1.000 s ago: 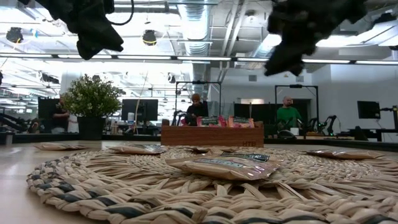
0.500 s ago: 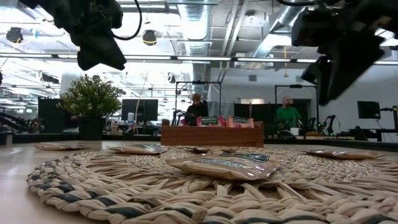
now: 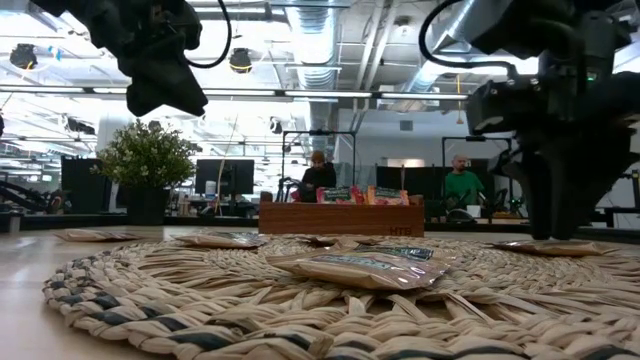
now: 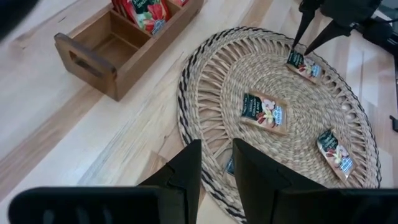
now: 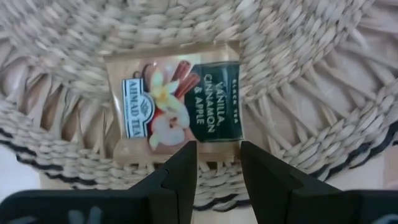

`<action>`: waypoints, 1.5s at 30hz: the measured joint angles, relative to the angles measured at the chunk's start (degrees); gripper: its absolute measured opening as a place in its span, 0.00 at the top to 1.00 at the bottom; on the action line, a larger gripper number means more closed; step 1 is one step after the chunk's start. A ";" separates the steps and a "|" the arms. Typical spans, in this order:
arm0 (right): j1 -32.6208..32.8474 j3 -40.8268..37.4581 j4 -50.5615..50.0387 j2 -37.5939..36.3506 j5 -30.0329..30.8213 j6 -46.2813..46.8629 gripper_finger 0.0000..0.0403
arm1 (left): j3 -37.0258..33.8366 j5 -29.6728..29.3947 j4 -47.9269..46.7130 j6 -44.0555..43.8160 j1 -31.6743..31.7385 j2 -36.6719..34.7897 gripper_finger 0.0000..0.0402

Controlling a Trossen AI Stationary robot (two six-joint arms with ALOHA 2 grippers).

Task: Pick & Place Tea
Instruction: Put the green tea bag to the left of the wooden organizer

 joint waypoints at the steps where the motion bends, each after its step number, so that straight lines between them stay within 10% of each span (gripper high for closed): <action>1: -0.21 0.02 0.31 0.01 0.00 0.09 0.71 | 0.00 0.00 0.08 0.00 0.00 0.00 0.79; 22: -0.67 0.33 0.92 4.37 0.38 0.12 0.72 | -0.02 -0.04 0.13 0.68 0.01 -0.02 0.79; 35: -0.94 1.46 -0.91 3.84 0.17 -0.60 0.98 | -0.02 -0.07 0.12 0.66 0.01 -0.02 0.79; 45: -0.44 9.24 -11.05 3.88 1.01 -2.43 0.99 | -0.02 -0.04 0.18 -4.25 0.02 -0.02 0.79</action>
